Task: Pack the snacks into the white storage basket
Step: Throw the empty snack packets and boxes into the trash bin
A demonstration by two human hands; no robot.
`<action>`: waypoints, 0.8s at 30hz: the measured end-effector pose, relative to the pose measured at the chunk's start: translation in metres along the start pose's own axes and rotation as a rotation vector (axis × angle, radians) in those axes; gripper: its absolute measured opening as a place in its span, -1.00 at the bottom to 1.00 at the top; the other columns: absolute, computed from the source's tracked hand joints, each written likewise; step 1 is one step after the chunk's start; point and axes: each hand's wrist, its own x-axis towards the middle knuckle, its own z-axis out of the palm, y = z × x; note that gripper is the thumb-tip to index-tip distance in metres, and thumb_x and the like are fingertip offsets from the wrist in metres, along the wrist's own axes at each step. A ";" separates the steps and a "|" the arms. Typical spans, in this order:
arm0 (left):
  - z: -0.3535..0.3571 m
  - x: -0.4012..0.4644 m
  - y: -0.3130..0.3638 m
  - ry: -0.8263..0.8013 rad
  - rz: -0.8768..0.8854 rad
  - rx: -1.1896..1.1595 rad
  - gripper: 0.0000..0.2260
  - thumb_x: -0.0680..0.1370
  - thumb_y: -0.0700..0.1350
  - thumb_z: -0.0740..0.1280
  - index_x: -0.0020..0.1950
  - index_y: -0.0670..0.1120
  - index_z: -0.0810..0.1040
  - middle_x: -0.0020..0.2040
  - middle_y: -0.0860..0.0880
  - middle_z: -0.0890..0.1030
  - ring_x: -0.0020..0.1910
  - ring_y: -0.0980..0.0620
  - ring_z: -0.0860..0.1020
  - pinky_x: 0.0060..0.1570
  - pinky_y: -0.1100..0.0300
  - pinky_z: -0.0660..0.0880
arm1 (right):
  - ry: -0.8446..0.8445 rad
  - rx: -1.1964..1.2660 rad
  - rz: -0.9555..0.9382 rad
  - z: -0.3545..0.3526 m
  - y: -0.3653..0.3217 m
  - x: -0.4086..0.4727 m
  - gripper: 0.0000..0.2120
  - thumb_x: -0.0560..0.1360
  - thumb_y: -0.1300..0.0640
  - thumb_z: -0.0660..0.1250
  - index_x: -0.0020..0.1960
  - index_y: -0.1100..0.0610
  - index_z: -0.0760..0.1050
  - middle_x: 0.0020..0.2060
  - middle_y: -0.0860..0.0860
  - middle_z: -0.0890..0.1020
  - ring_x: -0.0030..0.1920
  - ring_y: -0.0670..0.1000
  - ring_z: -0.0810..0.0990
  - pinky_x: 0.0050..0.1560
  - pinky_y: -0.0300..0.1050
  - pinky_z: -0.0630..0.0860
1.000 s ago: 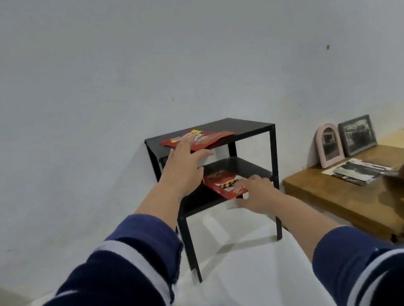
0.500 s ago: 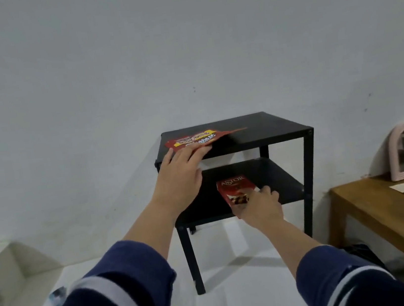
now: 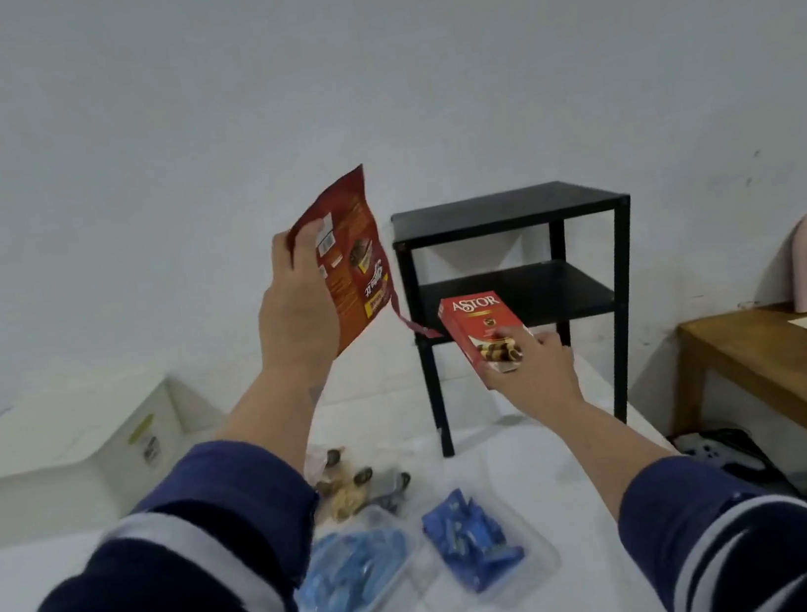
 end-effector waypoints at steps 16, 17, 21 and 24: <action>-0.219 -0.192 -0.172 -0.101 -0.596 0.309 -0.58 0.60 -0.27 0.17 0.42 0.05 0.25 0.37 -0.06 0.35 0.15 -0.18 0.51 0.03 -0.13 0.58 | -0.473 -0.013 -0.300 0.138 -0.172 -0.180 -0.42 0.40 -0.18 0.35 0.39 -0.12 0.31 0.26 0.11 0.36 0.30 0.17 0.31 0.32 0.07 0.36; -0.231 -0.200 -0.184 -0.093 -0.624 0.332 -0.57 0.60 -0.28 0.17 0.42 0.04 0.26 0.37 -0.07 0.35 0.15 -0.18 0.51 0.03 -0.14 0.58 | -0.499 -0.017 -0.330 0.152 -0.186 -0.188 -0.41 0.40 -0.19 0.34 0.39 -0.12 0.31 0.27 0.11 0.36 0.30 0.17 0.31 0.32 0.07 0.35; -0.269 -0.224 -0.239 -0.040 -0.730 0.428 -0.55 0.58 -0.32 0.16 0.42 0.02 0.28 0.36 -0.07 0.35 0.09 -0.16 0.53 -0.06 -0.02 0.58 | -0.611 0.017 -0.424 0.212 -0.236 -0.212 -0.43 0.39 -0.13 0.35 0.37 -0.12 0.33 0.28 0.11 0.35 0.33 0.17 0.29 0.28 0.03 0.34; -0.296 -0.239 -0.283 -0.007 -0.809 0.523 -0.55 0.58 -0.32 0.17 0.42 0.03 0.29 0.34 -0.07 0.37 0.08 -0.15 0.53 -0.14 0.04 0.54 | -0.711 0.022 -0.484 0.262 -0.275 -0.226 -0.44 0.37 -0.09 0.34 0.36 -0.11 0.34 0.25 0.10 0.35 0.29 0.17 0.29 0.28 0.07 0.37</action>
